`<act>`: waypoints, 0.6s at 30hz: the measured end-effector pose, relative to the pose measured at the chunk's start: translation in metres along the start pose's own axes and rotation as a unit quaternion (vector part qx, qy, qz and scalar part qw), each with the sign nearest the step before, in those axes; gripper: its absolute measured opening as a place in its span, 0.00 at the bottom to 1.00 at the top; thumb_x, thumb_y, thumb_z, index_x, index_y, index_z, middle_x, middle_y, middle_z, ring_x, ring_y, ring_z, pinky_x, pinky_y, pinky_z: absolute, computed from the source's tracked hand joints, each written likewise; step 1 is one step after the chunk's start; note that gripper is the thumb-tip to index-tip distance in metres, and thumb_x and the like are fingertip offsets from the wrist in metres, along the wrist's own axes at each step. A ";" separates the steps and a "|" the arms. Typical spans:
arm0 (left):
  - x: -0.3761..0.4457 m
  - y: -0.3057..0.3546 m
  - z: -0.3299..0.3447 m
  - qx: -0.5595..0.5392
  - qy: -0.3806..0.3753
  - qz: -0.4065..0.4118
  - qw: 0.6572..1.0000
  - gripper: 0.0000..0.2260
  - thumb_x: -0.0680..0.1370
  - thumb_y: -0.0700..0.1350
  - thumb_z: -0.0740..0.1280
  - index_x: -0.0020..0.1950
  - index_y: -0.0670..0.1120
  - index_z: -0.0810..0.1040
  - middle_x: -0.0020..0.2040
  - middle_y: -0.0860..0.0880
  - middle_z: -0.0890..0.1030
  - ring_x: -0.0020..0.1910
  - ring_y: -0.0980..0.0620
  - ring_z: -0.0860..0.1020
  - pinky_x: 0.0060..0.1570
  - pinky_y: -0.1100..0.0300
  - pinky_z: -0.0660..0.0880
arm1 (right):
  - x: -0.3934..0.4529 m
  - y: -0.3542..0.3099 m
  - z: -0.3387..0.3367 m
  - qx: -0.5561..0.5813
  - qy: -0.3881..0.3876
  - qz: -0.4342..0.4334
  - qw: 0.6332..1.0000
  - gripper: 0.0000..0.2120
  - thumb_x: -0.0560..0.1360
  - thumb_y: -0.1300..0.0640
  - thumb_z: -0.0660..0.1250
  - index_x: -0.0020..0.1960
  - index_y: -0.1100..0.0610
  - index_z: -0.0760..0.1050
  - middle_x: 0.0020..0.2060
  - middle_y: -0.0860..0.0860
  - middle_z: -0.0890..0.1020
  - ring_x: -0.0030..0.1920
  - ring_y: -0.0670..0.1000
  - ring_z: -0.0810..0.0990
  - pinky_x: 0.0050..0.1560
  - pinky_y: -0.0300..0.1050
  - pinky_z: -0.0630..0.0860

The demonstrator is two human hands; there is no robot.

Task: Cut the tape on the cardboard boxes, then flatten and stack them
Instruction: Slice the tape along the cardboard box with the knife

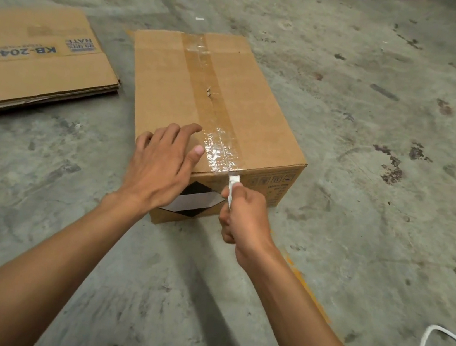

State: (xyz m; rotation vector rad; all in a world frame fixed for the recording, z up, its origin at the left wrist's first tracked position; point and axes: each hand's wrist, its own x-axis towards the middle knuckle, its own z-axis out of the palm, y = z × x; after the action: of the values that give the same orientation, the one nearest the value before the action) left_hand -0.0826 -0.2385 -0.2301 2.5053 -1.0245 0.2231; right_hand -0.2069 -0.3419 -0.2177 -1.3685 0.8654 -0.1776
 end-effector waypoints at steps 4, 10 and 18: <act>0.002 -0.005 -0.001 -0.046 0.004 0.004 0.999 0.21 0.84 0.59 0.45 0.72 0.52 0.64 0.60 0.51 0.76 0.61 0.50 0.72 0.63 0.52 0.59 | 0.009 -0.011 -0.003 -0.005 -0.008 0.010 1.000 0.15 0.84 0.53 0.52 0.44 0.57 0.72 0.21 0.47 0.66 0.18 0.44 0.59 0.22 0.35 0.55; 0.001 -0.005 -0.002 -0.074 0.015 0.004 0.997 0.21 0.84 0.59 0.46 0.71 0.52 0.66 0.59 0.52 0.77 0.61 0.52 0.72 0.61 0.56 0.56 | -0.001 -0.005 -0.001 -0.030 -0.008 0.005 1.000 0.16 0.84 0.54 0.50 0.42 0.56 0.70 0.22 0.49 0.67 0.18 0.45 0.59 0.23 0.37 0.55; -0.002 -0.003 -0.002 -0.066 0.017 0.022 0.997 0.20 0.84 0.57 0.47 0.71 0.51 0.66 0.58 0.51 0.78 0.58 0.51 0.73 0.61 0.54 0.58 | 0.014 -0.014 0.003 0.000 -0.021 0.024 0.999 0.15 0.83 0.54 0.51 0.42 0.56 0.70 0.21 0.47 0.65 0.19 0.45 0.57 0.25 0.37 0.53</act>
State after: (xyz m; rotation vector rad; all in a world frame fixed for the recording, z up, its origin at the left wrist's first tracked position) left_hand -0.0818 -0.2343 -0.2296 2.3555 -1.0467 0.2042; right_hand -0.1907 -0.3513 -0.2113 -1.3459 0.8620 -0.1117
